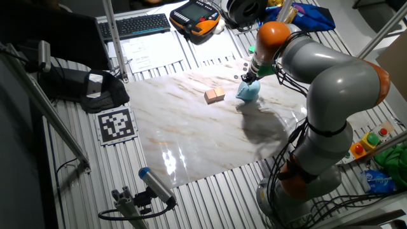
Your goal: Drop coins into a piggy bank
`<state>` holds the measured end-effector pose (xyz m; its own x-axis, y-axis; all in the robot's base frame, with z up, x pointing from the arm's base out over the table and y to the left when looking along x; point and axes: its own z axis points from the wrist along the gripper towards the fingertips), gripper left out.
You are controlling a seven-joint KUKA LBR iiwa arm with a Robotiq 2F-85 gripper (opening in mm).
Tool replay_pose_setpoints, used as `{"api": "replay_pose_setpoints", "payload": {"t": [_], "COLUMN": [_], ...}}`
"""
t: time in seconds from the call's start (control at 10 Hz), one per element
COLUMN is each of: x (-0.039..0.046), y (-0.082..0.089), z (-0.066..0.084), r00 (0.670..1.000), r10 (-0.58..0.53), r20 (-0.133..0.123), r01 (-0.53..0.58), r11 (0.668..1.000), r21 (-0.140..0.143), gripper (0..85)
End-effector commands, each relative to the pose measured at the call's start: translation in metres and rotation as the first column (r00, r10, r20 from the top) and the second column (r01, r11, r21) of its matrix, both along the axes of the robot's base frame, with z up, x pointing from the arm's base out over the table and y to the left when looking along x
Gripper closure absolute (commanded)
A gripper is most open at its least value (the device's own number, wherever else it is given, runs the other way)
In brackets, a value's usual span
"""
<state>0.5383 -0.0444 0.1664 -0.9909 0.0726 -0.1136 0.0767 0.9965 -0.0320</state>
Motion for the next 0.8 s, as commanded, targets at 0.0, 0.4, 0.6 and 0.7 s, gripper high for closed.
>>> {"api": "replay_pose_setpoints", "payload": {"t": [0.0, 0.4, 0.6, 0.7], "x": [0.0001, -0.0023, -0.0032, -0.0035], "y": [0.0002, 0.0004, 0.0011, 0.0011], "z": [-0.0002, 0.0011, 0.0013, 0.0014], "r00": [1.0, 0.998, 0.997, 0.997], "r10": [0.008, 0.033, 0.037, 0.039], "r20": [-0.013, -0.057, -0.064, -0.07], "r01": [-0.008, -0.031, -0.034, -0.035], "r11": [1.0, 0.999, 0.998, 0.998], "r21": [0.003, 0.04, 0.054, 0.054], "gripper": [85.0, 85.0, 85.0, 85.0]}}
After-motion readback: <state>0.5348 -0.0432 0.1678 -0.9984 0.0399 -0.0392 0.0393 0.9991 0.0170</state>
